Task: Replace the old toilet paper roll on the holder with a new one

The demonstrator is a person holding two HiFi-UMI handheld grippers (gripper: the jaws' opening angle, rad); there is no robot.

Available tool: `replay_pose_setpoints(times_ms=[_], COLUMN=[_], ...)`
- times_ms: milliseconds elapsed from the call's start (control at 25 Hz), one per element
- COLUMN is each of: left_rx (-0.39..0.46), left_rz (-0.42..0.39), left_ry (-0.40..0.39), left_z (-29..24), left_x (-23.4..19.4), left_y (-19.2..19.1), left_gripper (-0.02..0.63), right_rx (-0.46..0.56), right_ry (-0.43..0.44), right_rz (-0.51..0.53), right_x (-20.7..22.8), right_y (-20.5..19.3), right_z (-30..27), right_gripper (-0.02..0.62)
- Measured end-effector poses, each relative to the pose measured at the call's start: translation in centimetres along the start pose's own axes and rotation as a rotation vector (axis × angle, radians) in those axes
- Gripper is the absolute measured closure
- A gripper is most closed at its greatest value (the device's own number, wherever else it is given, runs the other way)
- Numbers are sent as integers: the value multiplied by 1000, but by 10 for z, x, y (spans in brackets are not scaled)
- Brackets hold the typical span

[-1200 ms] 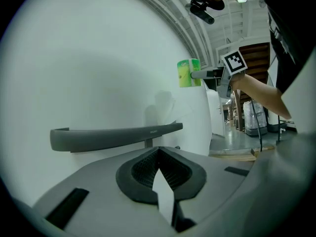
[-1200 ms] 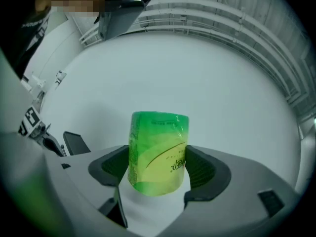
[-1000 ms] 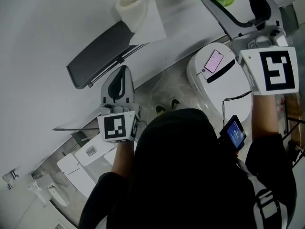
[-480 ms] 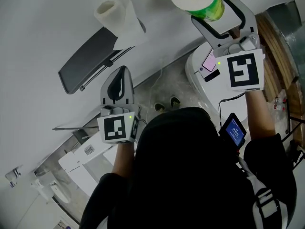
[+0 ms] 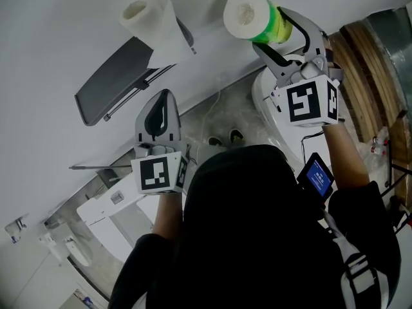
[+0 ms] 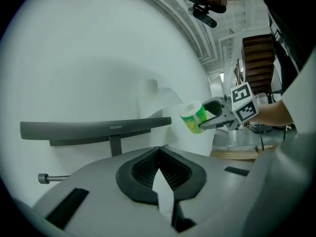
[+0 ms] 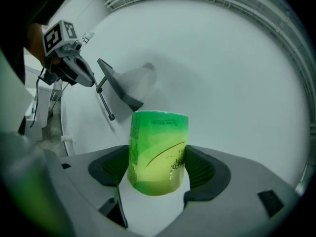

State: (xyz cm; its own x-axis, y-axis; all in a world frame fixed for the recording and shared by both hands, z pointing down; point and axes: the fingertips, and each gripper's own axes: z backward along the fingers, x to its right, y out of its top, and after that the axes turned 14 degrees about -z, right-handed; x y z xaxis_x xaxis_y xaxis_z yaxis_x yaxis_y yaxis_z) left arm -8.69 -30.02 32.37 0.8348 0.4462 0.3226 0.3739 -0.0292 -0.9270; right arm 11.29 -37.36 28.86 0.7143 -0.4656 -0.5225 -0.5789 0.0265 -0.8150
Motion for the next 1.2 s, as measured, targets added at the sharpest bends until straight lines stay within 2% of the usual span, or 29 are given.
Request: replay_pose_setpoints(times_ms=[240, 680, 1200], left_rx=[-20, -37, -70], left_rz=[-4, 2, -2], left_ry=[15, 76, 110], left_z=[-1, 5, 11], left_x=[-2, -18, -22], left_y=[-3, -6, -10], left_gripper=[592, 592, 592], right_rx=[-29, -68, -41], right_ry=[74, 138, 184], right_rz=[26, 297, 386], right_x=[-31, -82, -120], right_y=[-16, -30, -19], right_z=[-16, -52, -71], right_gripper=[238, 238, 238])
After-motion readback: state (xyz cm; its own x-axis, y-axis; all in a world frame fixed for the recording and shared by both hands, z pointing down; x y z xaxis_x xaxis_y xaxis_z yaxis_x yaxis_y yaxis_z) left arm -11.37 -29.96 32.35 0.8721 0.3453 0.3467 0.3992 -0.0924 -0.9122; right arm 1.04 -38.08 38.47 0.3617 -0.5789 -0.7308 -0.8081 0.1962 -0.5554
